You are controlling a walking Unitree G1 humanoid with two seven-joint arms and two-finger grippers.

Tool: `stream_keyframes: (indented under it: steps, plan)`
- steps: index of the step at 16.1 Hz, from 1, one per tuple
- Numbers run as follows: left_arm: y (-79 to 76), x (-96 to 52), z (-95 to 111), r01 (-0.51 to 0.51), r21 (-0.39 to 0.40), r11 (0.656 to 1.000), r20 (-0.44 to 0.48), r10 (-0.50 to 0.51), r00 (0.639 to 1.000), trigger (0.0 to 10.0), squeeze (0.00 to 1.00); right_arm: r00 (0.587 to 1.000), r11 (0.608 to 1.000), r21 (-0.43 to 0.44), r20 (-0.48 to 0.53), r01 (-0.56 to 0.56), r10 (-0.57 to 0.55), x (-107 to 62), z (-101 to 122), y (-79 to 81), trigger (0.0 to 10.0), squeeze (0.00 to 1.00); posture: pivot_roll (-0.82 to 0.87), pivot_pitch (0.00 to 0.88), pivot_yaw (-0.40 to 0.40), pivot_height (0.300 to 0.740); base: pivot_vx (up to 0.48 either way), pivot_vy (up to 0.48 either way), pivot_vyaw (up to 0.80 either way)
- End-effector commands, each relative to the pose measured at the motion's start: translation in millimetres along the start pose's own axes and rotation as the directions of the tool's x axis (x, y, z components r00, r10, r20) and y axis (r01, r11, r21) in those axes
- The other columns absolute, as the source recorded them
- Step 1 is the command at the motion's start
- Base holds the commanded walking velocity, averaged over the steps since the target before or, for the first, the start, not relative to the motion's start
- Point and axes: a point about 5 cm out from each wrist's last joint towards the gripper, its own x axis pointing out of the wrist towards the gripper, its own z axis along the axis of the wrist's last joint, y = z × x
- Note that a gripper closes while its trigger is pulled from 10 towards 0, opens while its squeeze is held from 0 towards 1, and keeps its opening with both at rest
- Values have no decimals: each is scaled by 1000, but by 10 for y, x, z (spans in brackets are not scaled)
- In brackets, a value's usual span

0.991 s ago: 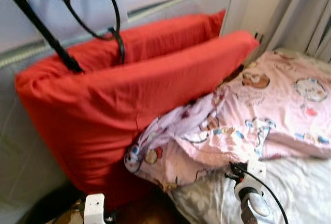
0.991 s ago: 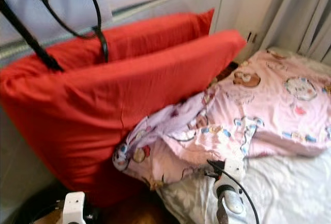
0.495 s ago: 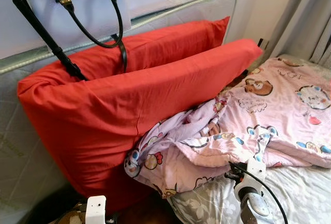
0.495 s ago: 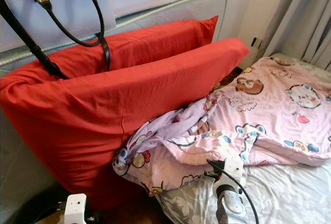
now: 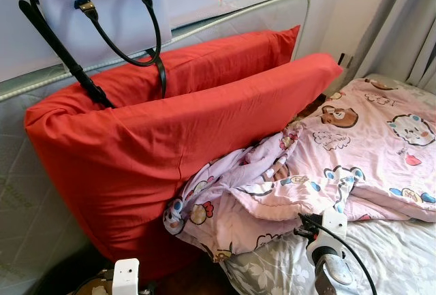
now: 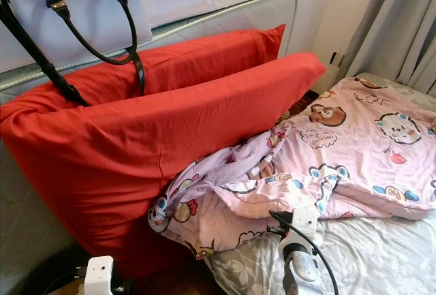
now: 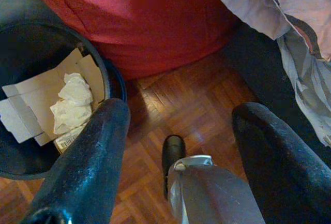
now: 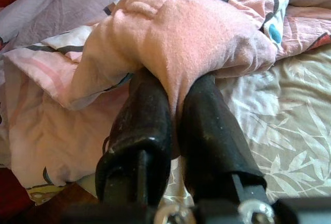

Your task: Clean up the room

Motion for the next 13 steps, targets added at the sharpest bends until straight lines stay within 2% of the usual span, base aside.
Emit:
stream_keyframes:
  steps: [1,3,13]
  plan:
    - [-9,-15,-64,1,-10,1000,-24,-2,1000,10000,0,1000,1000,-4,2,5,-5,-11,-14,-4,10000,0,23,0,-33,740,0,0,0]
    - [-8,-16,-66,2,-11,1000,-24,-2,1000,10000,0,1000,1000,-6,2,9,-9,-12,-16,-10,10000,0,24,0,-32,740,0,0,0]
    - [24,-29,-100,7,-2,1000,-35,-7,999,10000,0,999,999,-7,-7,39,-40,-26,-45,-35,10000,0,24,0,-24,740,-274,0,0]
